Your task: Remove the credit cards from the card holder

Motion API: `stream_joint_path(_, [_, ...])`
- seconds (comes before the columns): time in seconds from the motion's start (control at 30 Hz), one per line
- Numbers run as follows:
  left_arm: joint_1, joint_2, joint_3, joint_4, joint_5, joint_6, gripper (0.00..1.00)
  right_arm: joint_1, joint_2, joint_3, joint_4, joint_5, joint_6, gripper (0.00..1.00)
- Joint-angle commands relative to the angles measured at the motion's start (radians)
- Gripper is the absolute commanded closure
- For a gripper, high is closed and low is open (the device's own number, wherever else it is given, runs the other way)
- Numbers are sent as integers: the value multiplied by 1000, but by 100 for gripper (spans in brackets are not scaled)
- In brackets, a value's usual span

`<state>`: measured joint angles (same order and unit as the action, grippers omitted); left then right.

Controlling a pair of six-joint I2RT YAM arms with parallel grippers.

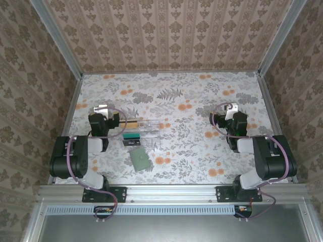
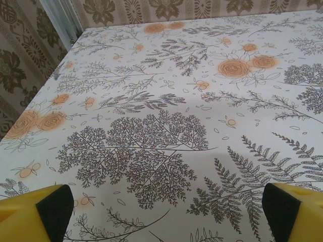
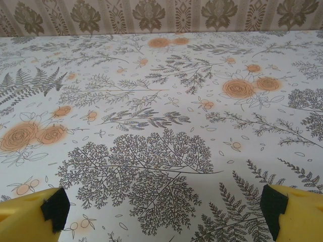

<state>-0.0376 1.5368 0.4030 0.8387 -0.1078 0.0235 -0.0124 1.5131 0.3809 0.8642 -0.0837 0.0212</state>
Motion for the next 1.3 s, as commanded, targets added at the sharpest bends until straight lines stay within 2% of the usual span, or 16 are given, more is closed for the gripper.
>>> stream_joint_path(0.0, [4, -1, -4, 26, 13, 16, 0, -3, 12, 18, 2, -14, -12, 0])
stream_joint_path(0.73, [18, -13, 1, 11, 32, 6, 0, -3, 12, 18, 2, -14, -12, 0])
stream_joint_path(0.9, [48, -181, 136, -355, -76, -71, 0, -3, -15, 25, -25, 18, 0, 0])
stream_joint_path(1.03, [75, -319, 272, -626, -130, -129, 0, -4, -140, 138, -321, 94, 31, 0])
stream_joint_path(1.17, [113, -373, 506, -1092, -193, -375, 0, -6, -248, 234, -517, 151, 149, 0])
stream_joint_path(1.2, [124, -375, 551, -1186, -174, -412, 0, -6, -266, 258, -566, 169, 200, 0])
stream_joint_path(1.27, [147, -387, 605, -1334, -54, -425, 0, -6, -314, 342, -760, 206, 340, 0])
